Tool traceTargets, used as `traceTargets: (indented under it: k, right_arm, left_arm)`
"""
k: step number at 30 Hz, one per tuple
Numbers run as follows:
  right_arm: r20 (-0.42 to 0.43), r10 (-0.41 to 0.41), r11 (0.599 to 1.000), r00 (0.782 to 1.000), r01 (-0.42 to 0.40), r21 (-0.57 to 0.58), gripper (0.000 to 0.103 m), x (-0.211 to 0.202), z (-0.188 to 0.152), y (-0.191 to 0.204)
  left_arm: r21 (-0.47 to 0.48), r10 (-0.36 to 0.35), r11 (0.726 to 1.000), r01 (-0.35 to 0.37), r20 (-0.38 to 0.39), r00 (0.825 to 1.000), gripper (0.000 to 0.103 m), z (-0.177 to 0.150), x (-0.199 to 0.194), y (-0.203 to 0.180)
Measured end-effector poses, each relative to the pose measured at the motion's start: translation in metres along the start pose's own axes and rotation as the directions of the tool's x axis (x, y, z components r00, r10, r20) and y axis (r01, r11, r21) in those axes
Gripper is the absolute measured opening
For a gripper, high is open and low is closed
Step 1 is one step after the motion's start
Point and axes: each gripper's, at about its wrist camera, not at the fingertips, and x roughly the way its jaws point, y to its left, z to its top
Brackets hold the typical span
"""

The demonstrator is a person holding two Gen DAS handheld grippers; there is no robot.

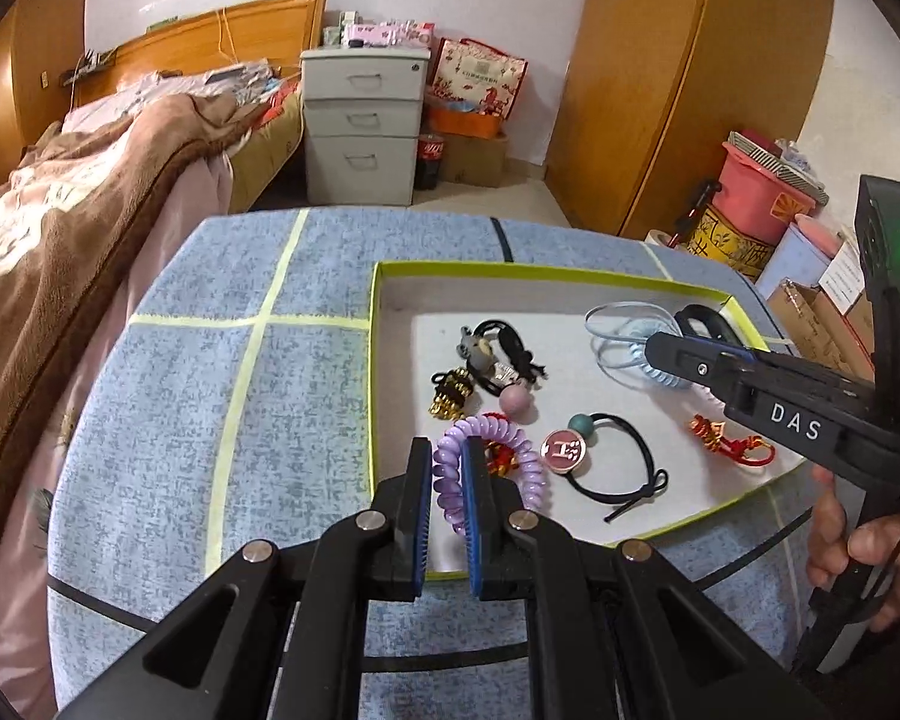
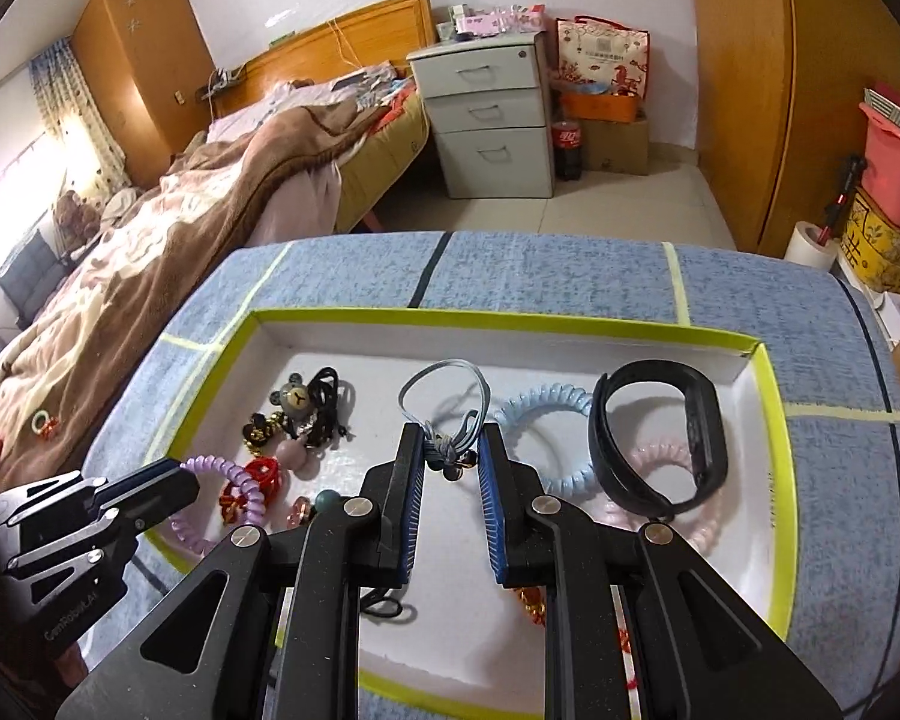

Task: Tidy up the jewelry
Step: 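Carry both items into the green tray and open both tools to release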

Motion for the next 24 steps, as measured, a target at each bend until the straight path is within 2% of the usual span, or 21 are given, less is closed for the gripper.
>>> traceTargets:
  k: [4,7,10,14,18,21,23,24]
  right_arm:
    - [-0.02,-0.004,1.0,1.0,0.004,0.007,0.019,0.008,0.0,-0.002]
    - [-0.027,-0.001,1.0,1.0,0.001,-0.005,0.019,0.011,-0.001,-0.001]
    - [-0.021,-0.021,1.0,1.0,0.02,-0.02,0.019,0.012,0.0,0.001]
    - [-0.019,-0.035,0.999,0.999,0.034,-0.035,0.019,0.012,0.0,0.002]
    - [-0.016,-0.047,0.998,0.999,0.046,-0.051,0.021,0.013,-0.001,0.005]
    - [-0.011,-0.055,0.997,0.998,0.054,-0.055,0.028,0.012,-0.002,0.006]
    - [-0.007,-0.053,0.997,0.999,0.053,-0.049,0.037,0.011,-0.002,0.005]
    - [-0.003,-0.051,0.998,0.999,0.051,-0.046,0.037,0.01,-0.002,0.004]
  left_arm:
    - [0.012,0.014,1.0,-0.014,-0.004,1.0,0.01,-0.003,0.003,-0.002]
    - [0.0,-0.008,1.0,0.008,-0.02,1.0,0.011,-0.004,0.006,-0.002]
    - [0.016,0.022,1.0,-0.022,-0.017,1.0,0.011,-0.006,0.006,-0.004]
    - [0.008,0.017,1.0,-0.017,-0.02,1.0,0.012,-0.006,0.007,-0.004]
    - [0.012,0.008,1.0,-0.008,-0.02,1.0,0.018,-0.005,0.006,-0.005]
    - [0.02,0.007,1.0,-0.006,-0.021,1.0,0.023,-0.006,0.005,-0.007]
    - [0.022,-0.001,1.0,0.001,-0.02,1.0,0.027,-0.006,0.004,-0.009]
    - [0.024,-0.001,1.0,0.002,-0.018,1.0,0.029,-0.006,0.004,-0.01]
